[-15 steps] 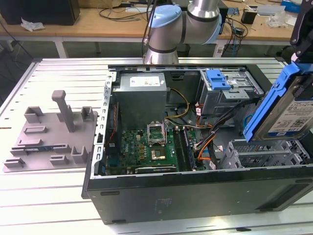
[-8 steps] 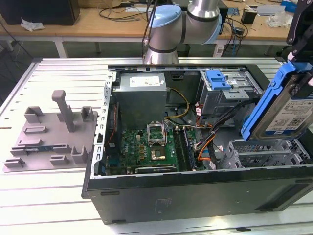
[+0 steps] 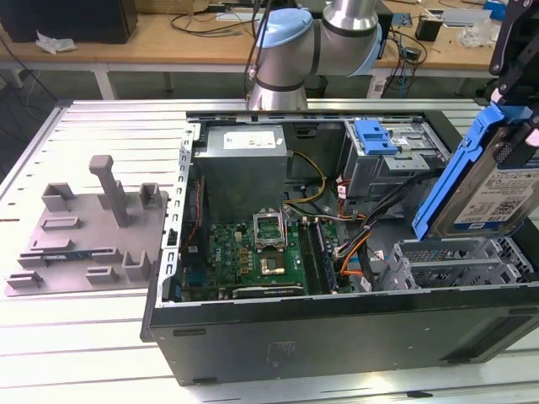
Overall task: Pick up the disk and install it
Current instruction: 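Insert the disk into the insertion slot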
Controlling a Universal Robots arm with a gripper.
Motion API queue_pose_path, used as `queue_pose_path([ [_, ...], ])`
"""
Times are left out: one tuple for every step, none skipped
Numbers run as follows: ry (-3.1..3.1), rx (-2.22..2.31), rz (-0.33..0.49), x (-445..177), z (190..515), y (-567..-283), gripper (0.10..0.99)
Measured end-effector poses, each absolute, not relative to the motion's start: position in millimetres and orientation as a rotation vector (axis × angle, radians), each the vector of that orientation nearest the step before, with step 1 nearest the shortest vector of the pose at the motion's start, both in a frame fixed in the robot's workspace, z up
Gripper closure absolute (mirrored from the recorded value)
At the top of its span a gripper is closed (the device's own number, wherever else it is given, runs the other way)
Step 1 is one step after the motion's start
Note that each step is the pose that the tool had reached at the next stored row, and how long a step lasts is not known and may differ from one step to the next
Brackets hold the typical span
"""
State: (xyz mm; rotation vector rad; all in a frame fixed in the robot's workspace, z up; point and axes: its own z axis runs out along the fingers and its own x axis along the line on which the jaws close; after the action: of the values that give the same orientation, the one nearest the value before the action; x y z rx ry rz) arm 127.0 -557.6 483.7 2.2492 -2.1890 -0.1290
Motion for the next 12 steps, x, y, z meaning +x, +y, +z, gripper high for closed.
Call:
queue_pose_path([
  [-2.189, 2.249, -0.129, 127.0, 483.6, -557.2, 0.718],
  [-2.189, 2.249, -0.129, 126.9, 483.5, -556.9, 0.718],
  [-2.189, 2.249, -0.129, 126.8, 483.2, -556.5, 0.718],
  [-2.189, 2.249, -0.129, 126.8, 483.1, -556.5, 0.718],
  [-2.189, 2.249, -0.129, 126.8, 483.0, -556.4, 0.718],
  [-2.189, 2.249, -0.129, 126.8, 482.9, -556.5, 0.718],
  [-2.189, 2.249, -0.129, 126.8, 482.9, -556.5, 0.718],
  [-2.189, 2.249, -0.129, 126.8, 482.8, -556.5, 0.718],
  [-2.189, 2.249, -0.129, 126.8, 482.1, -556.5, 0.718],
  [-2.189, 2.249, -0.129, 126.8, 481.7, -556.5, 0.718],
  [-2.189, 2.249, -0.129, 126.8, 481.4, -556.5, 0.718],
  [-2.189, 2.249, -0.129, 126.8, 481.1, -556.5, 0.718],
])
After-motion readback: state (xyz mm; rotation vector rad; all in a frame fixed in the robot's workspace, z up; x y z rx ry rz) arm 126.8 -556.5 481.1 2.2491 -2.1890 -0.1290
